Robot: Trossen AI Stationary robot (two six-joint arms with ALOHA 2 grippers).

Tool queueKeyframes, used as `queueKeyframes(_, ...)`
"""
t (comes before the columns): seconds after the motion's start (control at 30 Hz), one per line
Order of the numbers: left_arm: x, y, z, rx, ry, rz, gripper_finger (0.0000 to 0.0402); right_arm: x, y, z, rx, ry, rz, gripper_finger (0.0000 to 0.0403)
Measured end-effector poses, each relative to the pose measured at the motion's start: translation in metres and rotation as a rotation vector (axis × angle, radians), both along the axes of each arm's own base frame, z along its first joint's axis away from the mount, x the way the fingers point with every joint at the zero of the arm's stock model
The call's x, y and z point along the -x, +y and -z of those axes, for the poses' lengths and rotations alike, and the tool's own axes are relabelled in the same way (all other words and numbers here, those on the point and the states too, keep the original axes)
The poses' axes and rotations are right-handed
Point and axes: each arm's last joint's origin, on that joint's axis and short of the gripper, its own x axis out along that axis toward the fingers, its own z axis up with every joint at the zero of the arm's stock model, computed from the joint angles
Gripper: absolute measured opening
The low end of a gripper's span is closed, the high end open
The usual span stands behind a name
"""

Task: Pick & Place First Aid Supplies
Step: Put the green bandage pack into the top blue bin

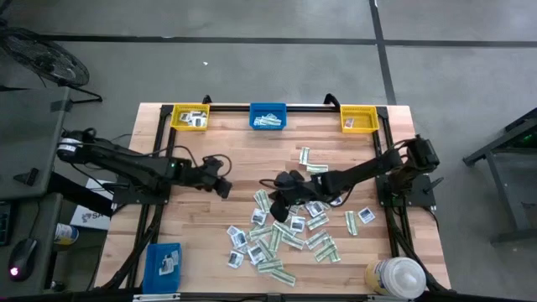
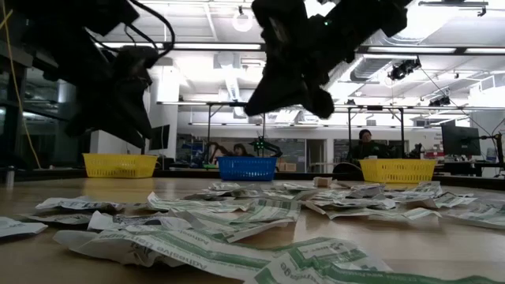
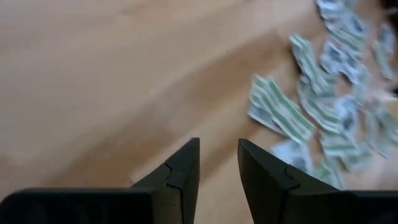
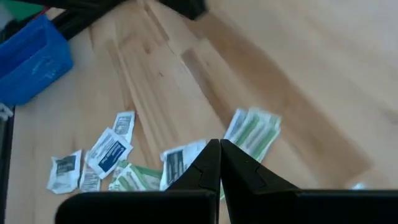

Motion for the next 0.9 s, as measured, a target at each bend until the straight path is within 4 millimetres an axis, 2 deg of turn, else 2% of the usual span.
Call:
queueKeyframes(0.17,0.0,-0.012,0.003,0.028,-0.064,0.037,0.0108,-0.003,0.015,0.015,-0.113,-0.002,0.076,0.0)
queueKeyframes(0.5,-0.006,-0.015,-0.002,-0.005,-0.144,0.102,0.0108,-0.007,0.037,0.056,-0.174,0.041,0.162,0.0)
queueKeyframes(0.9,-0.033,-0.019,0.024,0.047,-0.159,0.128,0.0108,-0.01,0.031,0.06,-0.107,0.034,0.182,0.0)
